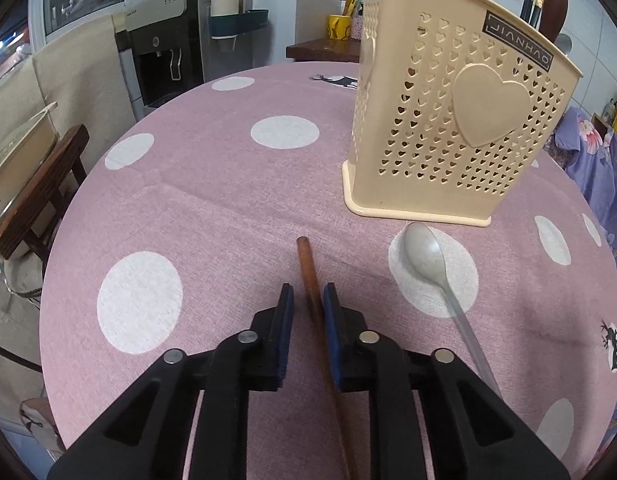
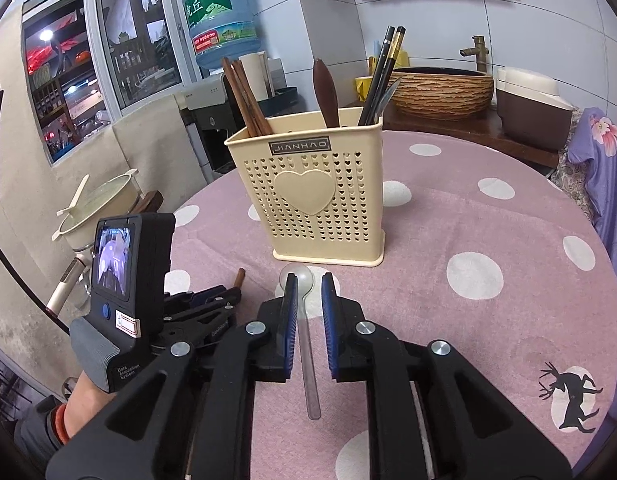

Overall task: Organize utensils
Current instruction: 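Lift the wooden chopstick with the left tool while the right tool lifts the metal spoon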

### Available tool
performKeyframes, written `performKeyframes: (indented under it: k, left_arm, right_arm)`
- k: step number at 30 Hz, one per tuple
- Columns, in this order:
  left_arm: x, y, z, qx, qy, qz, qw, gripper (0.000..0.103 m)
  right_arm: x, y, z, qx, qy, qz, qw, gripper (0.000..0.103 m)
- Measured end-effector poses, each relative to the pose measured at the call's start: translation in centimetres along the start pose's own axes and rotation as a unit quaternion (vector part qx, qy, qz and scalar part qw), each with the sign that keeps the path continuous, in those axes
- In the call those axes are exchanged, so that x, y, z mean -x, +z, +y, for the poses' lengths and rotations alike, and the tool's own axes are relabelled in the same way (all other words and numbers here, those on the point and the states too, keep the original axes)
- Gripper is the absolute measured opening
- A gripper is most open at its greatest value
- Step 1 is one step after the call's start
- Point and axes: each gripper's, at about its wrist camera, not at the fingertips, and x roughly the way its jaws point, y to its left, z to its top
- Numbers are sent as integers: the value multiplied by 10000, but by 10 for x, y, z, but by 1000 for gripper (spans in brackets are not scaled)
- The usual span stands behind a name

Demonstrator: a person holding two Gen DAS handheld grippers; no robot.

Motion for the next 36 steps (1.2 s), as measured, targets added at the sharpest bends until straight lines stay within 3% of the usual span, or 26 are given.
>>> performKeyframes:
  k: [7,15,21,28,36]
  left_arm:
    - [-3,4,-4,-104,-107,-20,9999,9]
    - [-5,9,20,-1,-274,52,9996,9]
    - [-6,12,35,76,-349,92,9993,9]
    - [-4,10,33,35,-373,49,9993,9]
    - [-4,8,34,43,-406,35,9992,9]
  right_arm:
    - [-23,-1,-3,3,67,326,9994,34]
    - [-84,-13,6,369,140,1202,9920,35]
    - [-123,-15,22,777,84,1581,9843,40]
    - [-148,-8,34,1201,-178,1465,9817,42]
    - [-157,-3,42,1323,-95,1347,9820,37]
